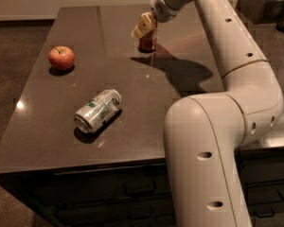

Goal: Move coke can near apple

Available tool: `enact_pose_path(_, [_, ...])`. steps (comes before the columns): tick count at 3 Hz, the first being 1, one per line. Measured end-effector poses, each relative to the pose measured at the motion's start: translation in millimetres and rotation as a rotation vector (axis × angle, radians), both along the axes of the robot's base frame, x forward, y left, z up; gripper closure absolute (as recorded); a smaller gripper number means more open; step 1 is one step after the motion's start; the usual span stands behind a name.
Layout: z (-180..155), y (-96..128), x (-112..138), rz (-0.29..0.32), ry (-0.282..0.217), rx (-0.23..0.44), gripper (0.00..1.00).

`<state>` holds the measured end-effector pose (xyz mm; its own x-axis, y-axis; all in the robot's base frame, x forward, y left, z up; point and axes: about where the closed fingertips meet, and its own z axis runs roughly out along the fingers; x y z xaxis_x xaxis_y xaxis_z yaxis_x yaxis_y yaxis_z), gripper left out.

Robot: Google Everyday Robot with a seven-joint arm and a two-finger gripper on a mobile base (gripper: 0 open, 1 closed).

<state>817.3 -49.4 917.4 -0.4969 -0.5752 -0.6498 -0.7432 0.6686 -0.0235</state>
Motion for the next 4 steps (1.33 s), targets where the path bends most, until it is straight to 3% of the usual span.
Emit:
enact_pose_path(2, [11.9, 3.0, 0.3, 0.014, -0.019, 0.006, 0.70])
enact_pose_path(3, [34.1, 24.8, -12.3, 0.104, -0.054, 0.008, 0.93])
enact_pose_path(4, [53.9, 57.4, -31.8, 0.237, -0.088, -0.008, 1.00])
